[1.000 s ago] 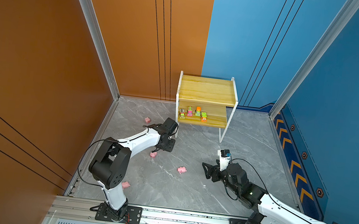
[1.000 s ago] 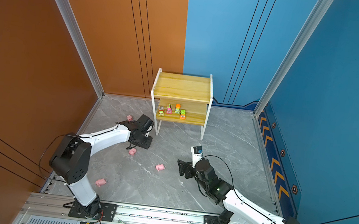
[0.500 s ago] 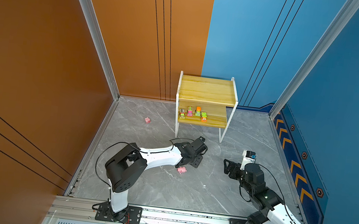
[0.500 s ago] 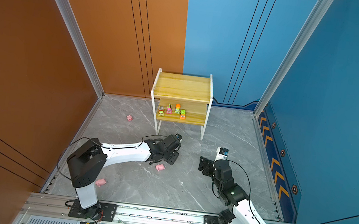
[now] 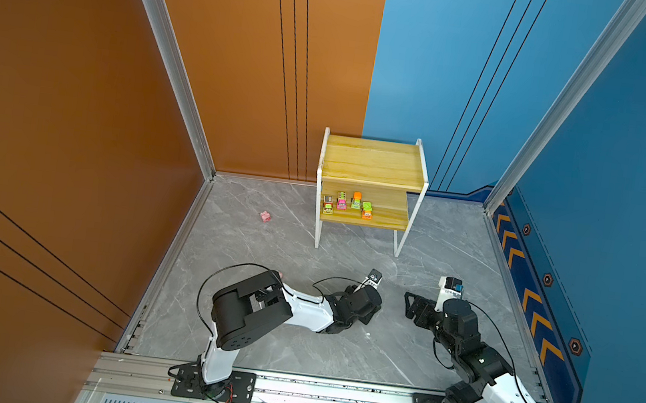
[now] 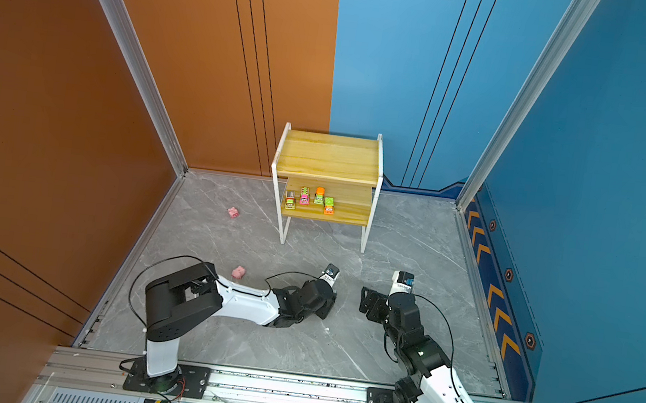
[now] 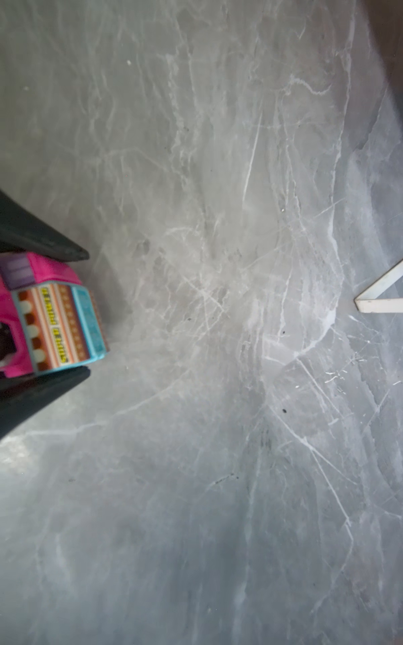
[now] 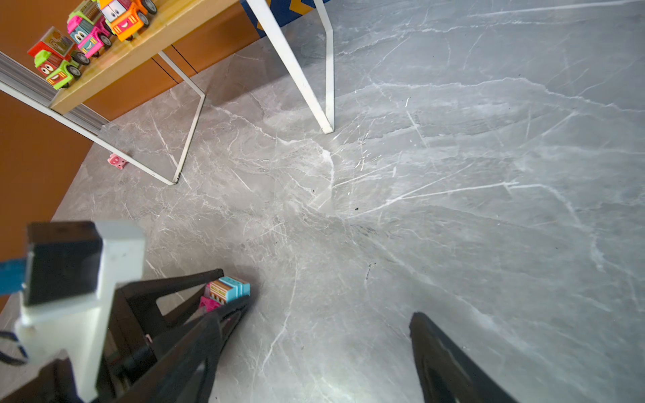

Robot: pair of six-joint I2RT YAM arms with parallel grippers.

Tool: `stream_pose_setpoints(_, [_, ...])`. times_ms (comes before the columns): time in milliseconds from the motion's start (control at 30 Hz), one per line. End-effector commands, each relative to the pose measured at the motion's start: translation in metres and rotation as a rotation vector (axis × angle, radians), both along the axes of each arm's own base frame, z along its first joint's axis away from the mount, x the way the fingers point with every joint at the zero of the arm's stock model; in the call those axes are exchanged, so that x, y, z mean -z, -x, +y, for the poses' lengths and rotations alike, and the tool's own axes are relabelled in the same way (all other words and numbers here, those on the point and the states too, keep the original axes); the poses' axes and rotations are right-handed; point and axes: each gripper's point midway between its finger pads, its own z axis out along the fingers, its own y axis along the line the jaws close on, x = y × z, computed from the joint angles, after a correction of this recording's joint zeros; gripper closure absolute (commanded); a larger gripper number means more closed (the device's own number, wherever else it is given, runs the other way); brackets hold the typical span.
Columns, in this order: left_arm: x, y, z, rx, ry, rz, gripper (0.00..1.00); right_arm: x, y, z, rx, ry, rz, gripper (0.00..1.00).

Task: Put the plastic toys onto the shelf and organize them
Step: 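Carry the pink-and-teal truck with left gripper toward the right gripper, then release the truck on the floor and raise left gripper while right gripper approaches it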

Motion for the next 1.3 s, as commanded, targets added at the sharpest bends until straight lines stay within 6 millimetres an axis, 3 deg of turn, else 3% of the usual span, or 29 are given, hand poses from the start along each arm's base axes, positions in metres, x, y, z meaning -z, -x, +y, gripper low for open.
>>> stream_pose_setpoints(0, [-0.003,0.007,-0.012,0.007,0.063,-0.120,0.55,0.003,0.003,-0.004,0.007,0.011,0.000,0.15])
stream_pose_setpoints(200, [0.000,0.030,-0.010,0.021,0.092,-0.215,0.52,-0.001,0.006,-0.007,0.014,0.005,-0.026,0.15])
stream_pose_setpoints(367, [-0.004,0.044,0.001,0.019,0.102,-0.246,0.40,-0.003,0.009,-0.007,0.006,-0.004,-0.041,0.15])
stream_pose_setpoints(667, [-0.059,0.051,0.010,0.052,0.176,-0.323,0.07,-0.003,0.012,-0.005,-0.010,0.005,-0.027,0.15])
stream_pose_setpoints(867, [-0.099,0.041,0.023,0.054,0.319,-0.291,0.02,0.001,0.013,0.000,-0.029,0.050,0.022,0.15])
stream_pose_setpoints(1100, [-0.110,0.017,0.057,-0.022,0.372,-0.126,0.03,0.016,0.019,0.027,-0.104,0.133,0.116,0.15])
stream_pose_setpoints(1267, [-0.113,-0.006,0.096,-0.139,0.327,0.047,0.04,0.028,0.032,0.056,-0.181,0.172,0.148,0.15])
